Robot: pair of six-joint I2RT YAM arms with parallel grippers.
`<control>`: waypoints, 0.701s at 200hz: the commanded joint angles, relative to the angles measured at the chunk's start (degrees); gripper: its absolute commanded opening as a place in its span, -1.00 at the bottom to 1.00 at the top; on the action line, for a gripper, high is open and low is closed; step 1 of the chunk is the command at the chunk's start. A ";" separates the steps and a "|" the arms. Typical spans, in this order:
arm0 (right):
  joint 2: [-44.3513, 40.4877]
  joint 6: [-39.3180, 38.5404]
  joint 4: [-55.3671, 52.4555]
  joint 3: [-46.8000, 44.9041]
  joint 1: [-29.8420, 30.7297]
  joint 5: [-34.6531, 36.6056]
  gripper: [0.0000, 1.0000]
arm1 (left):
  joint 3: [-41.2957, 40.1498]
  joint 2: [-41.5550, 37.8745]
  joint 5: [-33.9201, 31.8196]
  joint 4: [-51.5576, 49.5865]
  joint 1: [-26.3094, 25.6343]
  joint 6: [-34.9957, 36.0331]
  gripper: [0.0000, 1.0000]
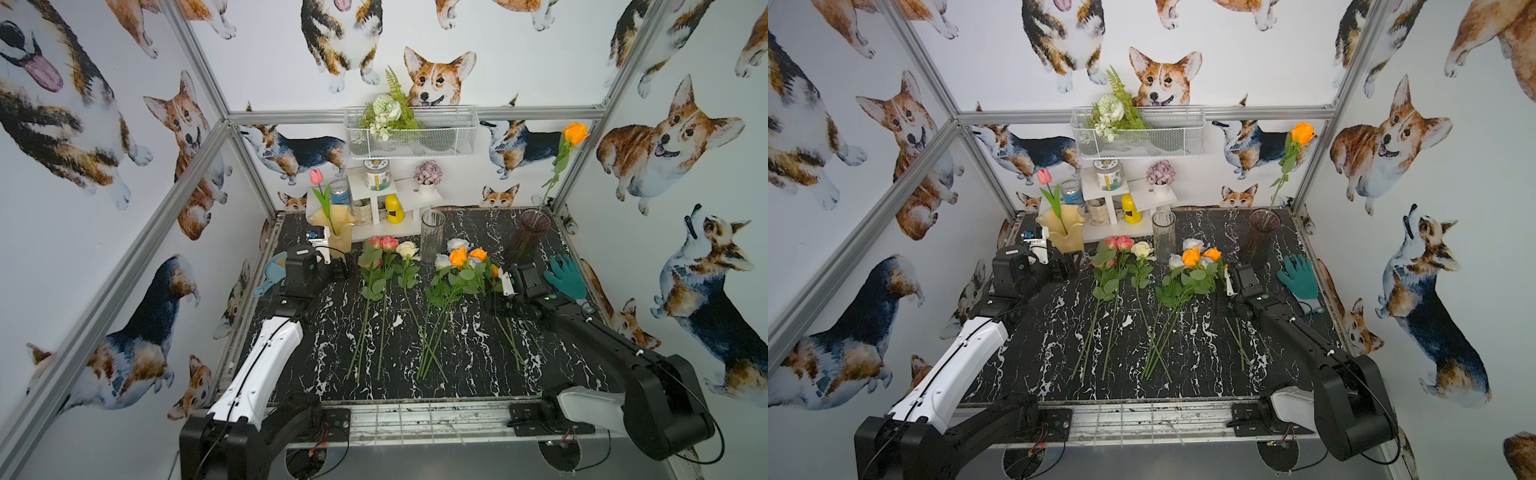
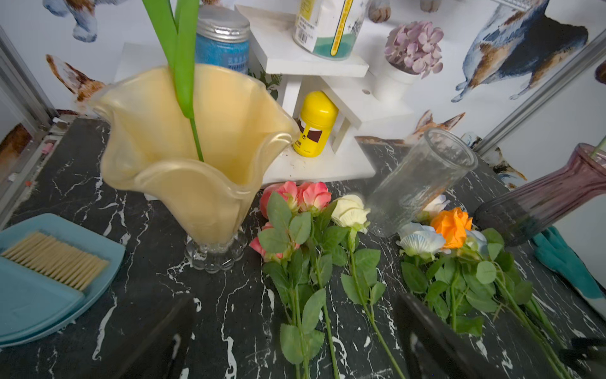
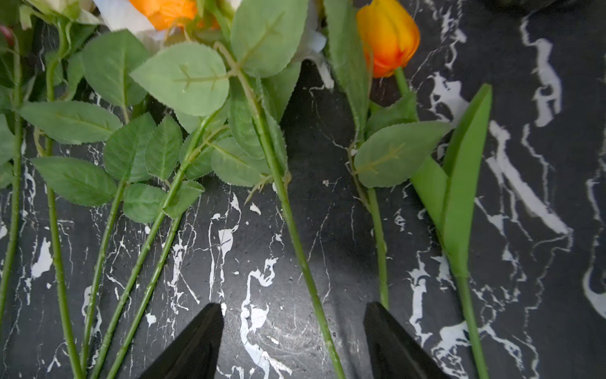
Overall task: Arrange the flowers in different vases according to their variety
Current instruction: Pick up the flower at the center of the board.
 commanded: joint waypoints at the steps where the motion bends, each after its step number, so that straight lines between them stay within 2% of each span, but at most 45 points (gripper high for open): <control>1: 1.94 -0.35 -0.10 0.97 1.17 2.98 0.43 | -1.08 -0.46 2.33 0.33 -0.02 0.02 1.00; 69: 7.32 -0.70 0.93 2.70 2.16 6.23 0.27 | -3.48 -1.66 4.28 2.25 -0.08 -0.03 1.00; 78: 7.90 -0.76 0.93 2.83 2.56 6.60 0.17 | -4.49 -1.76 4.26 2.54 -0.11 -0.13 1.00; 140: 11.69 -1.21 1.08 2.89 4.19 7.40 -0.12 | -5.76 -1.82 4.20 2.75 -0.11 -0.44 1.00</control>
